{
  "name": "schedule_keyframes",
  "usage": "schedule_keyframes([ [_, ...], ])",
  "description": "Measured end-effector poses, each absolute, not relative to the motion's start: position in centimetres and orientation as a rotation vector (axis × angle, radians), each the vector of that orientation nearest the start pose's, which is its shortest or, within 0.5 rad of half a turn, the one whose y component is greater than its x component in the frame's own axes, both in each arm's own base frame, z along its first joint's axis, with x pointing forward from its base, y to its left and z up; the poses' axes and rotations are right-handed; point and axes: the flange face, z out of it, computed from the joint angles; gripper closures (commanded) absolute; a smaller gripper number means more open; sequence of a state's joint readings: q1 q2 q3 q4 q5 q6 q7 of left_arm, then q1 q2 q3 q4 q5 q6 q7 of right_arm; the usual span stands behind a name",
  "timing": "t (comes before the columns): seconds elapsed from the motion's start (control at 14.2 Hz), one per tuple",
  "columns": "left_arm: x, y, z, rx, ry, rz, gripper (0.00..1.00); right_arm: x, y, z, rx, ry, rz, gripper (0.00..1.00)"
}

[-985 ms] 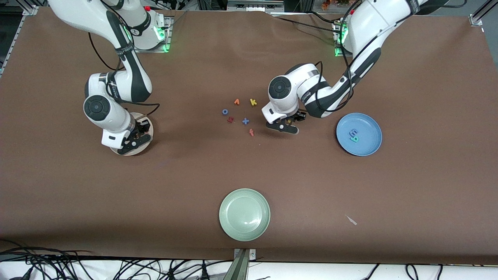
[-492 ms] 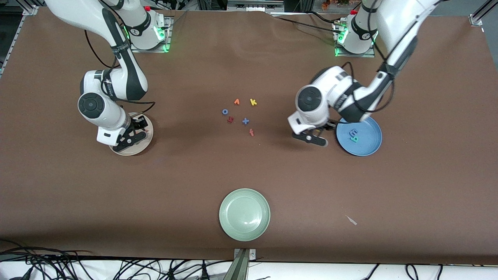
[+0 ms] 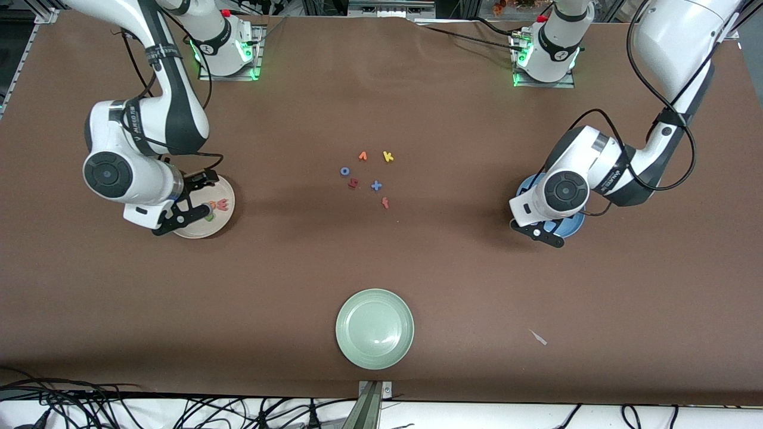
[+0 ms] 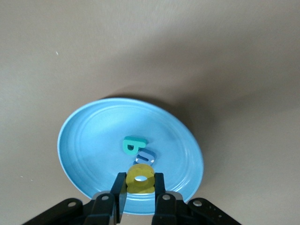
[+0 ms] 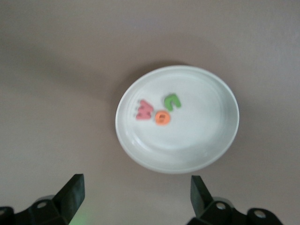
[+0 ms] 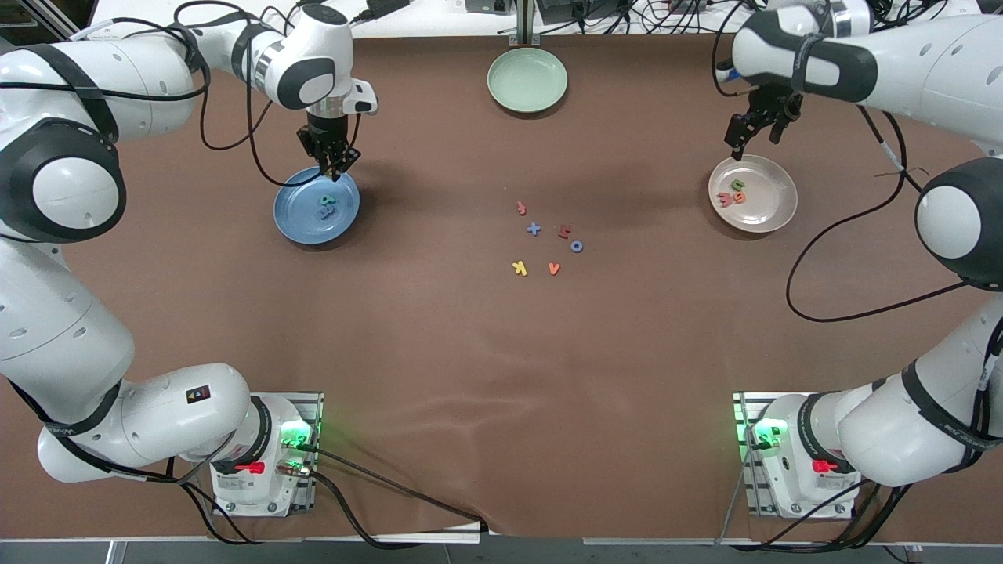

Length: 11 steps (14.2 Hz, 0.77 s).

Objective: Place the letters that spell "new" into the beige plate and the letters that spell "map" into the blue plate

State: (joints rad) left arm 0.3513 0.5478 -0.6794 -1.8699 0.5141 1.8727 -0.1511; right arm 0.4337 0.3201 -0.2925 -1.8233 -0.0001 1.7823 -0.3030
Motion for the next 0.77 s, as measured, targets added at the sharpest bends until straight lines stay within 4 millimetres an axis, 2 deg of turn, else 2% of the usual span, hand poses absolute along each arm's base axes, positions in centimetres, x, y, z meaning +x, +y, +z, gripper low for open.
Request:
schedule_keyframes([
  [0.07,57.2,-13.1,24.2,-2.844,0.63,0.536,0.65,58.3,9.3,35.9,-3.068,-0.683,0.616,0.0],
  [0.14,57.1,-12.7,23.6,-2.851,0.636,0.56,0.29,58.4,9.4,37.5,-3.059,-0.673,0.66,0.0],
  [0.21,57.0,-12.4,23.0,-2.855,0.64,0.576,0.0,58.6,9.2,39.3,-3.053,-0.661,0.693,0.0],
  [0.35,56.9,-12.5,22.6,-2.859,0.654,0.59,0.0,58.7,9.0,42.6,-3.044,-0.64,0.738,0.0],
  [0.56,57.2,-13.5,23.4,-2.876,0.666,0.569,0.0,59.1,9.5,46.5,-3.047,-0.642,0.707,0.0],
  [0.7,58.2,-14.7,25.5,-2.914,0.663,0.525,0.0,59.5,9.9,48.0,-3.054,-0.652,0.657,0.0],
  [0.77,59.0,-14.9,27.1,-2.922,0.651,0.509,0.0,59.5,9.9,48.5,-3.055,-0.654,0.636,0.0],
])
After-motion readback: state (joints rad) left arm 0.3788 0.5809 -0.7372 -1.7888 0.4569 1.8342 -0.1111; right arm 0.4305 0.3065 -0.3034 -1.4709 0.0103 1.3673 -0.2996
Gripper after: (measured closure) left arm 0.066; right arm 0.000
